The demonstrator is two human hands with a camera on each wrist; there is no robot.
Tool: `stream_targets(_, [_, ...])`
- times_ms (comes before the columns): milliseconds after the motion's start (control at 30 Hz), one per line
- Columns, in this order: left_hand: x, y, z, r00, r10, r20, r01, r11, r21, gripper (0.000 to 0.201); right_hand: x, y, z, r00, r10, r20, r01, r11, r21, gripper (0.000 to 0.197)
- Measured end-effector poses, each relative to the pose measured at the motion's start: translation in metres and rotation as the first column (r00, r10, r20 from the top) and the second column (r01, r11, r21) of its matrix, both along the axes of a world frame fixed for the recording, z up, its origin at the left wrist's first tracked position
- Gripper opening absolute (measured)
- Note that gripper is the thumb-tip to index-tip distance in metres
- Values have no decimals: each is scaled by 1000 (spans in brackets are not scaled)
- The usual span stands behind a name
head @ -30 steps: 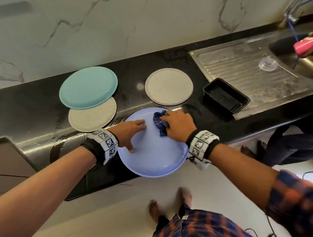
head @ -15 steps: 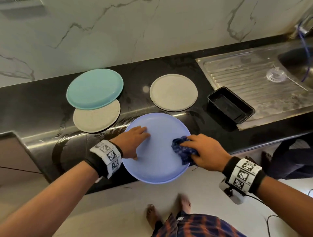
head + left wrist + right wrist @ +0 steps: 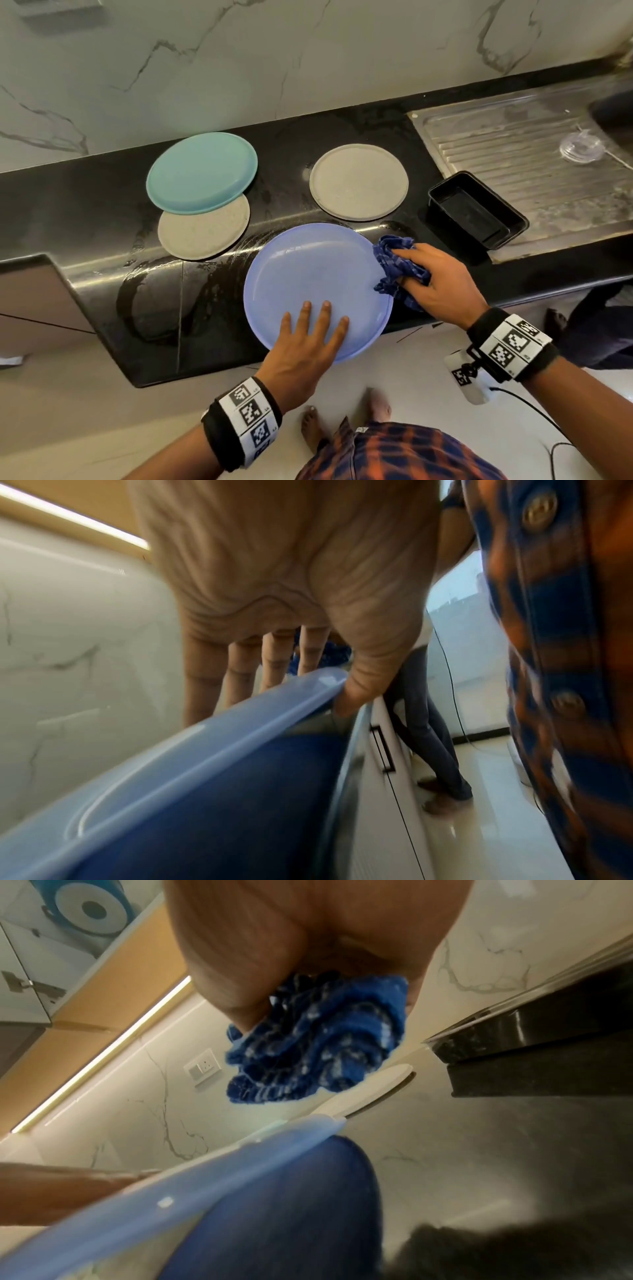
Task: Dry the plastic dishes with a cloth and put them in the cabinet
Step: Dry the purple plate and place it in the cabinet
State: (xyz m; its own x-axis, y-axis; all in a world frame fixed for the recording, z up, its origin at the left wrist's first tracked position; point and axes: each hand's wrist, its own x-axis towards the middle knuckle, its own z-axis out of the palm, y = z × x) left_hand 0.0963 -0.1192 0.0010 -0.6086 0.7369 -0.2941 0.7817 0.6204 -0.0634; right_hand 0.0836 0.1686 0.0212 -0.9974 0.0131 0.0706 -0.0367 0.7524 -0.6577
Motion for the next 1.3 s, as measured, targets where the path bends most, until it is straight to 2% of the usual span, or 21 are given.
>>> stream_targets(133, [0, -1, 48, 998, -7, -67, 17, 989, 149, 81, -2, 3, 22, 971, -81, -227, 60, 994, -96, 41])
stream_targets(200, [-10, 0, 79, 994, 21, -107, 13, 951, 307, 65, -6, 6, 38, 940, -121, -319, 83, 988, -130, 39])
stream_targets(333, [-49, -2, 137, 986, 159, -53, -90, 767, 635, 52, -18, 14, 60, 879, -223, -421, 122, 960, -253, 42])
stream_targets(400, [-73, -9, 156, 949, 306, -81, -162, 688, 708, 48, -23, 16, 66, 865, -259, -429, 130, 943, -306, 43])
stream_targets(467, [-94, -21, 165, 877, 479, -31, -307, 608, 732, 42, -25, 15, 68, 876, -262, -404, 121, 932, -341, 42])
stream_targets(533, [-110, -36, 157, 807, 577, 128, -475, 505, 720, 38, -24, 9, 67, 896, -231, -380, 92, 933, -348, 42])
stream_targets(600, [-117, -53, 133, 740, 601, 302, -612, 417, 671, 35, -22, -1, 62, 907, -187, -378, 55, 941, -335, 42])
stream_targets(667, [-114, -67, 98, 675, 546, 496, -706, 284, 649, 31, -19, -10, 53, 923, -135, -360, 22, 953, -303, 40])
stream_targets(733, [-106, -78, 66, 565, 436, 701, -807, 114, 580, 23, -18, -16, 41, 944, -85, -320, 3, 968, -251, 41])
stream_targets(767, [-100, -82, 53, 511, 394, 764, -843, 59, 534, 21, -18, -20, 36, 953, -58, -297, -7, 977, -213, 41])
stream_targets(800, [-95, -87, 41, 479, 378, 792, -863, 36, 504, 22, -18, -23, 31, 963, -23, -269, -24, 985, -171, 40])
stream_targets(867, [-86, -91, 24, 465, 398, 791, -870, 41, 491, 37, -20, -29, 24, 978, 58, -198, -75, 994, -78, 38])
stream_targets(967, [-80, -95, 12, 457, 500, 735, -875, 103, 474, 55, -26, -40, 16, 988, 135, -74, -129, 988, 81, 41])
stream_targets(1033, [-79, -100, 6, 453, 636, 625, -880, 207, 428, 68, -30, -47, 11, 990, 140, -18, -135, 980, 148, 42])
stream_targets(1100, [-73, -104, 1, 527, 717, 456, -838, 346, 423, 72, -34, -55, 8, 990, 136, 31, -140, 973, 186, 43])
stream_targets(1133, [-70, -106, -1, 548, 733, 404, -822, 380, 425, 72, -36, -58, 7, 990, 132, 56, -140, 971, 191, 44])
stream_targets(1200, [-63, -111, -3, 528, 749, 401, -834, 367, 413, 72, -39, -64, 5, 988, 123, 96, -140, 972, 191, 44])
stream_targets(1300, [-52, -116, -5, 476, 740, 475, -875, 348, 337, 70, -44, -74, 1, 982, 118, 150, -149, 965, 217, 44])
